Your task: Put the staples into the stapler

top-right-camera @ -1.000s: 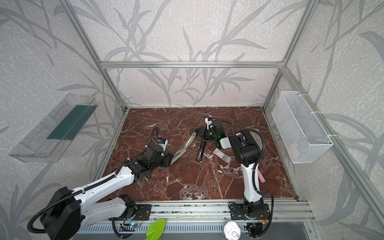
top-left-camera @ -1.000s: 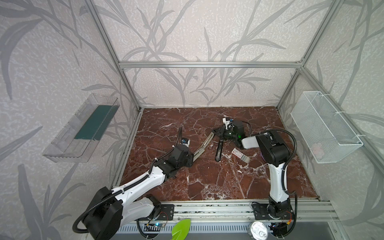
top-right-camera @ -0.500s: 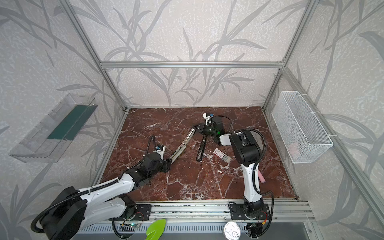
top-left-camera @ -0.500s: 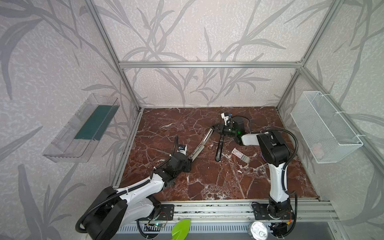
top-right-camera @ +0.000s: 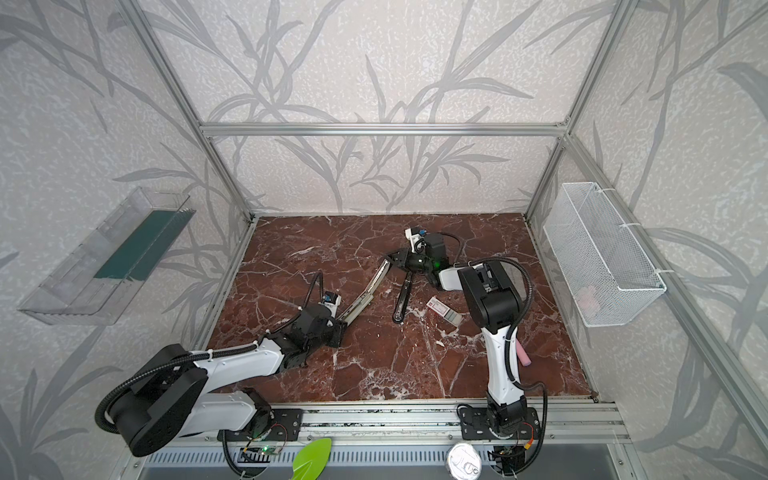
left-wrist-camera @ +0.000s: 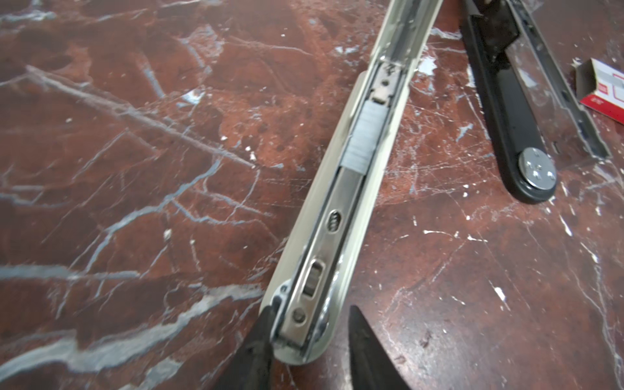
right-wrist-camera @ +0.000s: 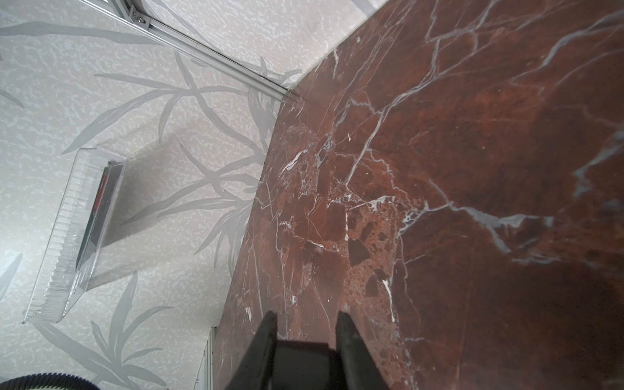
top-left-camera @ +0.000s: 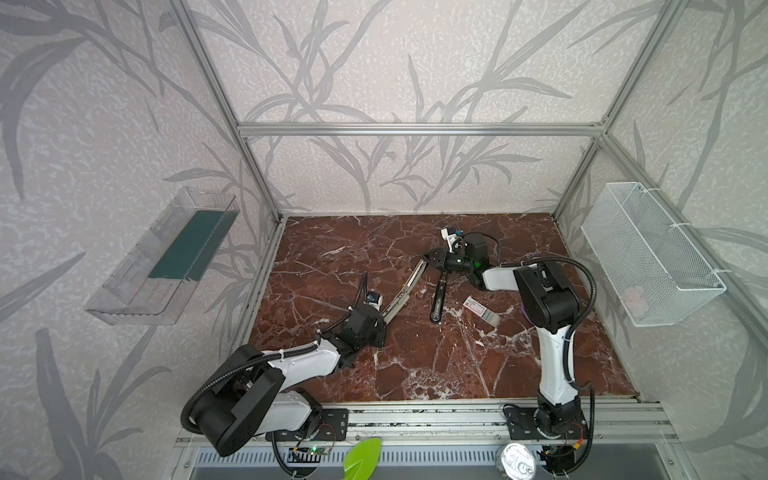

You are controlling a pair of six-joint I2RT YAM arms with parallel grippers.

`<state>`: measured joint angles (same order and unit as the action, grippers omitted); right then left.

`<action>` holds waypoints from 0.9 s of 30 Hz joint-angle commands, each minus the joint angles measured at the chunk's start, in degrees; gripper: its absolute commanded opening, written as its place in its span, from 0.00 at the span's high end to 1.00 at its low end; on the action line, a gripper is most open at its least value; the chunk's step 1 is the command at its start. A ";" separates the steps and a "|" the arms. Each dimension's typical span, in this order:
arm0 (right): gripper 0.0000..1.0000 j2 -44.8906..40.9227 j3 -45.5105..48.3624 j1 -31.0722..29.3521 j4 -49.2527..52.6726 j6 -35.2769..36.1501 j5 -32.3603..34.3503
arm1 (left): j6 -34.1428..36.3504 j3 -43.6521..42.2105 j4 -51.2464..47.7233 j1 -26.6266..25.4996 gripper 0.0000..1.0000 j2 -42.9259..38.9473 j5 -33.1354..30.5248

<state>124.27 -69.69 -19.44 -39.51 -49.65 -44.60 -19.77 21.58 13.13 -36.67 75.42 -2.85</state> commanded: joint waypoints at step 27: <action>0.81 -18.45 1.75 -11.32 19.15 31.56 21.24 | 2.81 3.03 0.76 -2.24 1.00 3.29 4.24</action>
<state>110.85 -69.38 -27.31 -24.01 -23.00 -28.91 -17.12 23.53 14.22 -38.61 78.46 2.09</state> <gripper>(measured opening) 0.280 0.161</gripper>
